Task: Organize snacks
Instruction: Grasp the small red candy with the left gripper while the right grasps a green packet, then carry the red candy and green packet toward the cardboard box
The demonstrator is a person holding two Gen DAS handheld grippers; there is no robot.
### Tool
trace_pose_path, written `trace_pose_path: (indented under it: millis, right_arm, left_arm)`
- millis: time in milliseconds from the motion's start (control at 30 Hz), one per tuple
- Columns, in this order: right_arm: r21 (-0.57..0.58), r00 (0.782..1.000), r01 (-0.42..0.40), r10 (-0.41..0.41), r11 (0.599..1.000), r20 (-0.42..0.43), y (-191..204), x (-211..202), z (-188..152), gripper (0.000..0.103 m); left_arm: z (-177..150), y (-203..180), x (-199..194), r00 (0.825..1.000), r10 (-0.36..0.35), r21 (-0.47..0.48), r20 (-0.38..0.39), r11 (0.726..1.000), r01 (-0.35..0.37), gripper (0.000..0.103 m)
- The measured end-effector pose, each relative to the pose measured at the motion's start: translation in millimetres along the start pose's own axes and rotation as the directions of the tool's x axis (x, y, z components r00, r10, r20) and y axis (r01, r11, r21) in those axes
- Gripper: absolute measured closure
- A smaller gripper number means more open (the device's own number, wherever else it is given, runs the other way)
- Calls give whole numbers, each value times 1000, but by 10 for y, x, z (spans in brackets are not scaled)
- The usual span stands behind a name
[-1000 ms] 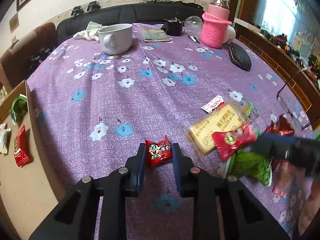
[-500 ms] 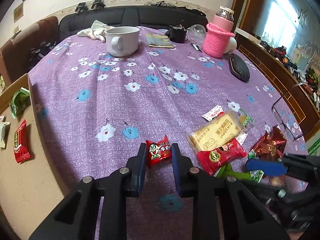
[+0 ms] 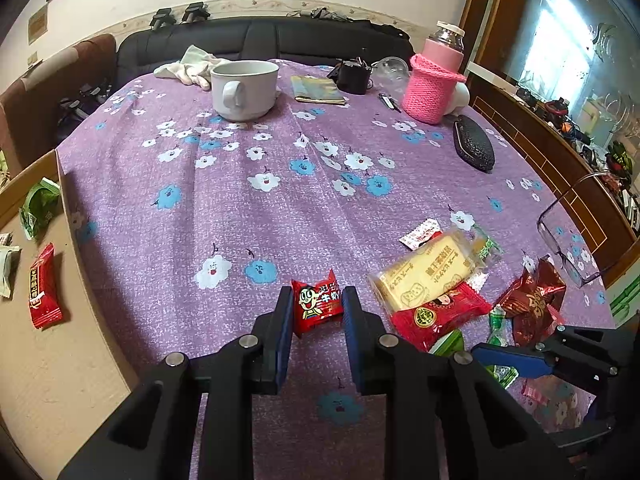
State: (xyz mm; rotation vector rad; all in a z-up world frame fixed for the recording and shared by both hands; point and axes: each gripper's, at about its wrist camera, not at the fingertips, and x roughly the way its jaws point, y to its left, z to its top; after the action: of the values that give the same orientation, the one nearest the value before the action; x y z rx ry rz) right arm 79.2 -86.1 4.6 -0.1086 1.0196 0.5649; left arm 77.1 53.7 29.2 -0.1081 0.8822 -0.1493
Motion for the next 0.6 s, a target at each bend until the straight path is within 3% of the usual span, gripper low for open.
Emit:
trace_pose_path:
  millis: [300, 600]
  right_arm:
    - [38, 999, -28, 27, 999, 18, -35, -79, 19, 61]
    - [151, 983, -118, 95, 981, 155, -256, -370, 79, 62]
  left_arm:
    - [9, 31, -47, 1000, -7, -13, 21, 1000, 7, 80]
    - [19, 17, -65, 1000, -15, -13, 28, 1000, 15, 80]
